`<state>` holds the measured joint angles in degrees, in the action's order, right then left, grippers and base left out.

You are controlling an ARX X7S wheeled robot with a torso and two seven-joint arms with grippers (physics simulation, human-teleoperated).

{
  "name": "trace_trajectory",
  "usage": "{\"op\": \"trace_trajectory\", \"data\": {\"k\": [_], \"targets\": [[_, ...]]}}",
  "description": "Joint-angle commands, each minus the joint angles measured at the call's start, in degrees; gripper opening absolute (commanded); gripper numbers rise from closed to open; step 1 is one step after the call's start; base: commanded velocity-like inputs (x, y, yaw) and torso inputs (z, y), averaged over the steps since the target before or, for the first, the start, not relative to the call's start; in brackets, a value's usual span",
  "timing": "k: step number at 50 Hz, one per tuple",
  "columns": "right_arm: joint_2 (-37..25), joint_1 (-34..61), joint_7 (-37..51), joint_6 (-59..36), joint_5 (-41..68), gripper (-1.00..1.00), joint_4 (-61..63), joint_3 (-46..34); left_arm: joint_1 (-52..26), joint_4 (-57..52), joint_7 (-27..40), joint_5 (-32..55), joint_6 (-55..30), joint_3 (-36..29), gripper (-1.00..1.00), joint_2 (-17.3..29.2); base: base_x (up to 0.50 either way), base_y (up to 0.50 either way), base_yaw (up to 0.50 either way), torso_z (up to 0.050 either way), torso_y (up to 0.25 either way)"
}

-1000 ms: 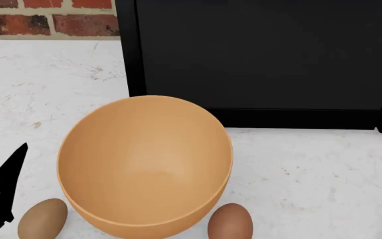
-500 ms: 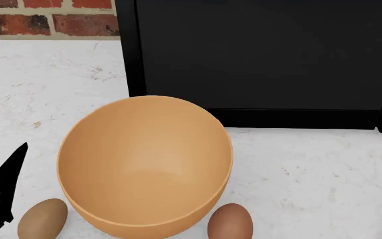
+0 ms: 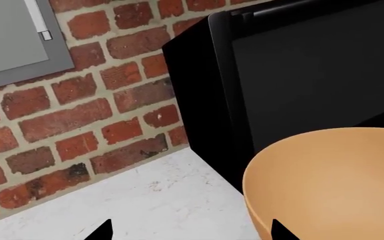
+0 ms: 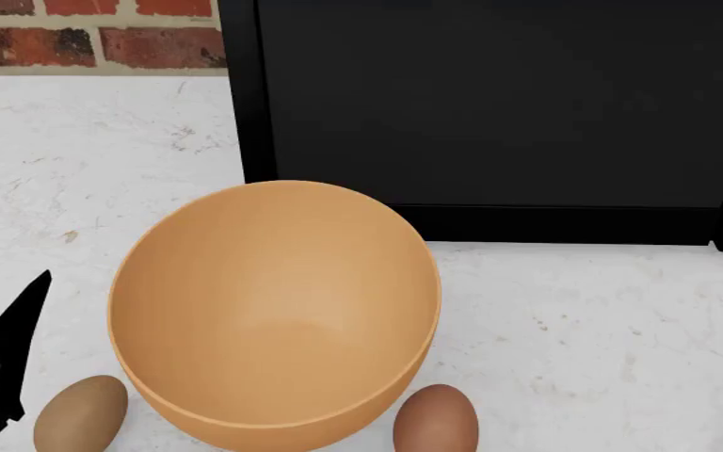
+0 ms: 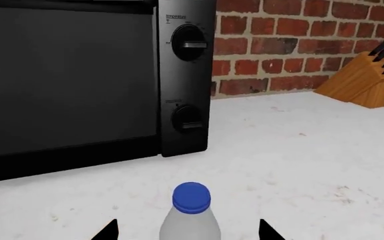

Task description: Place the eggs and milk next to the bowl.

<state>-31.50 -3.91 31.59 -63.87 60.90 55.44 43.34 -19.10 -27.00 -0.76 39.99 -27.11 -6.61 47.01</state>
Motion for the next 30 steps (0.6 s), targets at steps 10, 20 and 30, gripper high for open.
{"op": "trace_trajectory", "data": {"k": [10, 20, 30], "targets": [[-1.24, 1.24, -4.19, 6.93, -12.90, 1.00, -7.54, -11.88, 0.71, -0.46, 0.46, -0.02, -0.09, 0.44, 1.00, 0.68, 0.00, 0.00, 0.00, 0.000, 0.000], [-1.97, 2.79, -4.91, 9.12, -16.73, 1.00, -11.29, -15.63, 0.50, -0.27, 0.52, -0.31, -0.20, 0.07, 1.00, 0.60, 0.00, 0.00, 0.00, 0.000, 0.000], [-2.22, 5.70, -4.88, 9.72, -18.11, 1.00, -14.22, -18.89, 0.54, 0.11, 0.47, -0.48, -0.02, 0.03, 1.00, 0.58, 0.00, 0.00, 0.00, 0.000, 0.000]]}}
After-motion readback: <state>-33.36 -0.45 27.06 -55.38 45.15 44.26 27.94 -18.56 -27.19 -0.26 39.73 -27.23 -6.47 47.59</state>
